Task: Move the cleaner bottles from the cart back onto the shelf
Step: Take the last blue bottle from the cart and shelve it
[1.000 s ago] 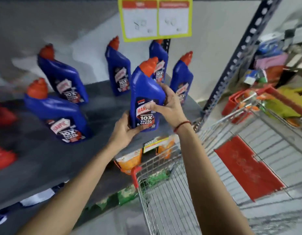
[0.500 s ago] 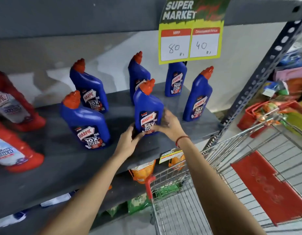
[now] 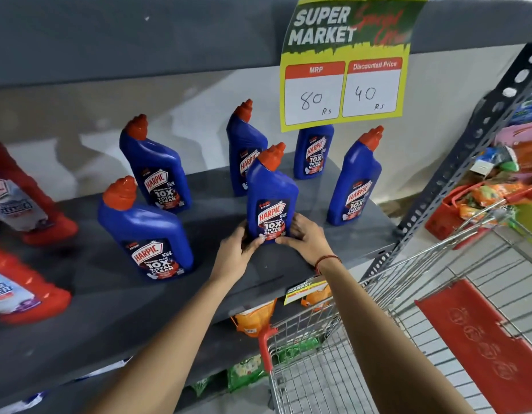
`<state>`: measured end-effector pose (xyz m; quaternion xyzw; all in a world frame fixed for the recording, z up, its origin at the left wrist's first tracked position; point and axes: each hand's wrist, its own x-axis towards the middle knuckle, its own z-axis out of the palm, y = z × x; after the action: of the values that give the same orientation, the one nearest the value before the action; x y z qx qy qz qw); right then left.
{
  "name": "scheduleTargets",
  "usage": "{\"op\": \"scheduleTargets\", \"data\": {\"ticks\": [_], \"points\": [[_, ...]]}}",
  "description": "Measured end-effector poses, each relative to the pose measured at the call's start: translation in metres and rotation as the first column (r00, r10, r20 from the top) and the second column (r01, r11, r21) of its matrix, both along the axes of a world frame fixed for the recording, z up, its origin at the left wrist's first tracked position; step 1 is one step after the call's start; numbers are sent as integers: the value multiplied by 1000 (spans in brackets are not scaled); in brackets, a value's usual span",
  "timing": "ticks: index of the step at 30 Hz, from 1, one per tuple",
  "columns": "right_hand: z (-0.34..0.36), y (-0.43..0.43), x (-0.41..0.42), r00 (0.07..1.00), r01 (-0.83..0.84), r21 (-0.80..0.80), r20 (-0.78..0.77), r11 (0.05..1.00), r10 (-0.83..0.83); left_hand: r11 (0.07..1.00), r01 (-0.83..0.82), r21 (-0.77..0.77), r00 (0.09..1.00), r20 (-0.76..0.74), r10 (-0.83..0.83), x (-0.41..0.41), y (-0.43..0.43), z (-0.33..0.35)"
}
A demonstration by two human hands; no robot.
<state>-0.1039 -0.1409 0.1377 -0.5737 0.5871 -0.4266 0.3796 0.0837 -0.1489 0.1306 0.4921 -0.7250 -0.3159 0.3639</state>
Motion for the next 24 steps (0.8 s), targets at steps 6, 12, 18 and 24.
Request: {"op": "scheduleTargets", "data": {"ticks": [6, 12, 18, 24], "points": [[-3, -2, -5, 1000, -6, 23, 28, 1000, 5, 999, -23, -45, 998, 49, 26, -2, 0, -3], [-6, -3, -10, 1000, 6, 25, 8, 1000, -7, 999, -39, -9, 998, 58, 40, -3, -1, -5], [4, 11, 1, 989, 101, 33, 101, 994, -104, 998, -23, 59, 998, 57, 19, -3, 6, 7], [4, 60, 54, 705, 663, -66, 389, 745, -593, 984, -84, 154, 964, -236, 120, 43, 71, 13]]}}
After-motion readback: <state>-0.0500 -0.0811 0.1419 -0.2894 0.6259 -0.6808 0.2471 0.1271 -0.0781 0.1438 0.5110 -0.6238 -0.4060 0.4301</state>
